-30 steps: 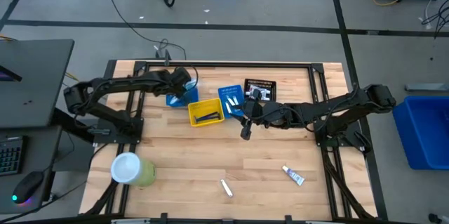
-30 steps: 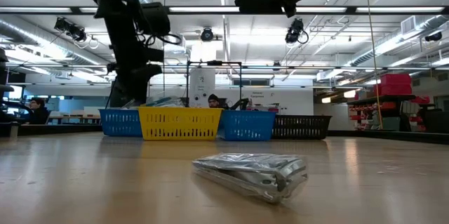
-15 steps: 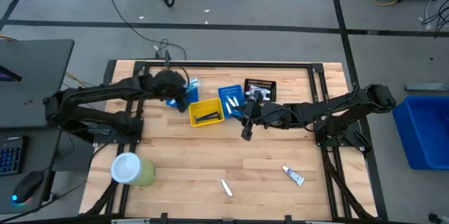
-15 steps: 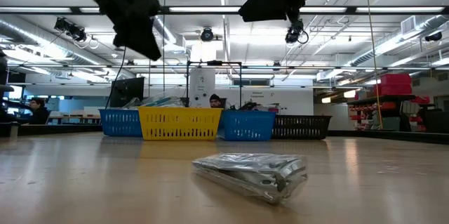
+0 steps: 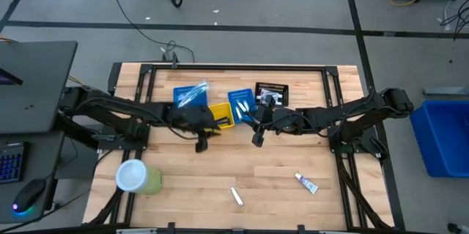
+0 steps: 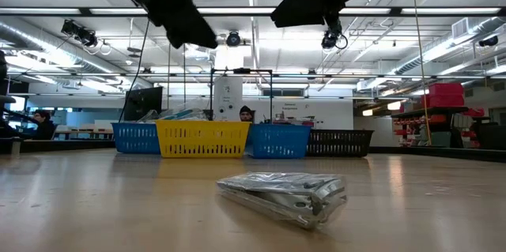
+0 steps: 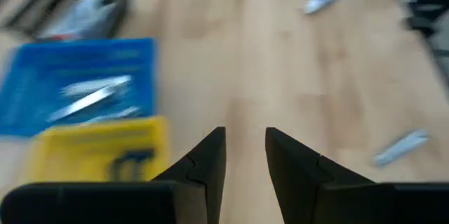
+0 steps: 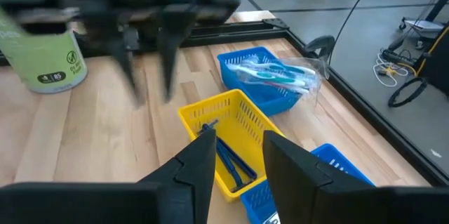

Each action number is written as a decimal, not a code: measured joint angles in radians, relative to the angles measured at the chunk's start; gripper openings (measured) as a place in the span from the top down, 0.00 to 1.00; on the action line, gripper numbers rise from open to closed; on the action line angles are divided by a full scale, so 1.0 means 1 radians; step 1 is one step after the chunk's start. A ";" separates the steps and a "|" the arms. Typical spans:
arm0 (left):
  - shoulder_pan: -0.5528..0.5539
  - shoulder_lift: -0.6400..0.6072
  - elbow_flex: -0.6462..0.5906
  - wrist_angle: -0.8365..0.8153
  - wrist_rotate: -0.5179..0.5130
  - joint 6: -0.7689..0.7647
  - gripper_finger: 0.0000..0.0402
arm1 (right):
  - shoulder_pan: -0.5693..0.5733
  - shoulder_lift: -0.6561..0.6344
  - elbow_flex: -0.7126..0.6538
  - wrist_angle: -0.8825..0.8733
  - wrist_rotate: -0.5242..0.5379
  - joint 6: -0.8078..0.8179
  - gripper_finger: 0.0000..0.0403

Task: Pick & Place Travel size toiletries
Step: Put the nail cutter into the right blue bin

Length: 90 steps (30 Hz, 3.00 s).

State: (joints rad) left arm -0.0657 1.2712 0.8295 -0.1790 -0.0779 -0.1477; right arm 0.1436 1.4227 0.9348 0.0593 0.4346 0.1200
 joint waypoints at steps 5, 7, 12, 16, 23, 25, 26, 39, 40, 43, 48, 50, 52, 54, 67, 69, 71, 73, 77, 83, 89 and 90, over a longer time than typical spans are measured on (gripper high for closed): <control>-0.064 0.127 0.000 0.176 0.120 -0.001 0.73 | 0.000 0.000 0.000 -0.003 0.000 0.017 0.69; -0.090 0.179 0.000 0.257 0.179 0.019 0.73 | 0.000 0.000 0.000 -0.008 0.000 0.021 0.69; -0.175 0.318 0.001 0.484 0.268 0.100 0.72 | 0.000 0.000 -0.001 -0.016 0.000 0.025 0.70; -0.240 0.436 0.064 0.505 0.274 0.109 0.68 | 0.000 0.000 -0.027 -0.018 0.000 0.079 0.71; -0.317 0.619 0.220 0.429 0.254 0.245 0.56 | 0.000 0.000 -0.102 -0.002 0.001 0.164 0.71; -0.330 0.666 0.266 0.376 0.250 0.300 0.53 | 0.000 0.000 -0.123 0.006 0.002 0.164 0.71; -0.335 0.689 0.283 0.333 0.254 0.326 0.52 | 0.000 0.000 -0.134 0.010 0.002 0.164 0.71; -0.376 0.821 0.360 0.255 0.177 0.378 0.56 | 0.004 0.000 -0.203 0.044 -0.001 0.321 0.72; -0.377 0.818 0.359 0.252 0.167 0.362 0.59 | 0.005 0.000 -0.203 0.054 -0.001 0.321 0.72; -0.378 0.814 0.358 0.252 0.156 0.344 0.69 | 0.005 0.000 -0.203 0.065 0.000 0.321 0.72; -0.372 0.804 0.356 0.239 0.145 0.353 0.86 | 0.005 -0.001 -0.203 0.050 0.018 0.312 0.73; -0.361 0.788 0.354 0.224 0.110 0.314 0.87 | 0.005 -0.012 -0.203 0.044 0.040 0.313 0.73; -0.348 0.755 0.349 0.182 0.046 0.291 0.87 | 0.005 -0.036 -0.203 0.025 0.042 0.313 0.74; -0.333 0.707 0.348 0.150 -0.037 0.300 0.87 | 0.005 -0.067 -0.203 -0.024 0.036 0.309 0.74; 0.017 0.467 0.354 0.023 -0.317 0.468 0.84 | 0.005 -0.211 -0.203 -0.470 0.070 0.456 0.76; 0.110 0.474 0.352 0.020 -0.213 0.420 0.83 | 0.005 -0.209 -0.203 -0.488 0.070 0.454 0.76; 0.196 0.498 0.355 0.044 -0.108 0.373 0.82 | 0.005 -0.209 -0.203 -0.478 0.070 0.428 0.77; 0.264 0.528 0.352 0.032 -0.046 0.367 0.82 | 0.005 -0.209 -0.203 -0.472 0.070 0.393 0.77; 0.346 0.581 0.352 0.064 -0.009 0.360 0.82 | -0.006 -0.209 -0.203 -0.446 0.071 0.310 0.77; 0.390 0.643 0.354 0.070 0.015 0.343 0.80 | -0.033 -0.209 -0.203 -0.412 0.107 0.298 0.74; 0.384 0.646 0.353 0.065 0.049 0.343 0.75 | -0.046 -0.209 -0.203 -0.411 0.107 0.298 0.71; 0.383 0.646 0.353 0.065 0.049 0.343 0.74 | -0.046 -0.209 -0.203 -0.411 0.107 0.298 0.70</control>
State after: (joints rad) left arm 0.3168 1.9167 1.1828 -0.1138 -0.0290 0.1955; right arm 0.0975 1.2137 0.7315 -0.3516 0.5415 0.4175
